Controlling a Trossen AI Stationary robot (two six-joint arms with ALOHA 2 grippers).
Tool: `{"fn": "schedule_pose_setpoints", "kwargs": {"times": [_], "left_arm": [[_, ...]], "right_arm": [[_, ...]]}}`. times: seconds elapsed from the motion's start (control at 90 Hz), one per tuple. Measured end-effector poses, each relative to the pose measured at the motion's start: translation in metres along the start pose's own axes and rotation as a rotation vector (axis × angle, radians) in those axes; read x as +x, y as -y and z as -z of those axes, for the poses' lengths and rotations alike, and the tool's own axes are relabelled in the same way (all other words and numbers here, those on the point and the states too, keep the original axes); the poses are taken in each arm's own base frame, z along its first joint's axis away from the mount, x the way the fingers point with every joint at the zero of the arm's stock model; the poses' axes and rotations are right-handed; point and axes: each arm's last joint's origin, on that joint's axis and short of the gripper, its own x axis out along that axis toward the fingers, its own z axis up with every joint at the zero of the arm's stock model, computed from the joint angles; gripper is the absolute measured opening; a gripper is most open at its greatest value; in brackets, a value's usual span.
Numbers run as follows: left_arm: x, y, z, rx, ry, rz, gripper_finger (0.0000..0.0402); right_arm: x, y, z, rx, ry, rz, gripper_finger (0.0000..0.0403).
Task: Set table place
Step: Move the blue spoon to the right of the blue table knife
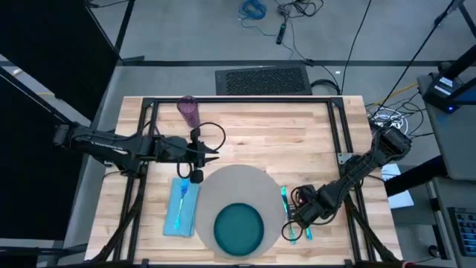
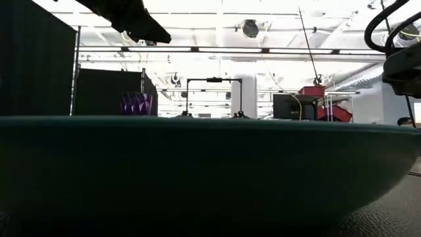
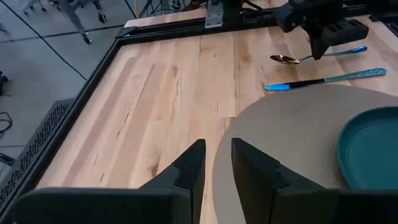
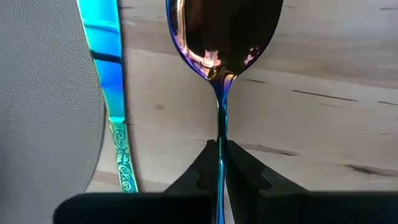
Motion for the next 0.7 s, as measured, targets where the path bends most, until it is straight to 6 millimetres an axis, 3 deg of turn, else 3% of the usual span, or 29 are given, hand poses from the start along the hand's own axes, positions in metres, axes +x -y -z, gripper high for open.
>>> {"fn": "schedule_pose_setpoints", "kwargs": {"times": [0.7], "left_arm": [[0.0,0.0,0.0,-0.002,0.0,0.001,0.0063]], "right_arm": [[0.012,-0.004,0.002,-0.019,-0.001,0.009,0.0]]}}
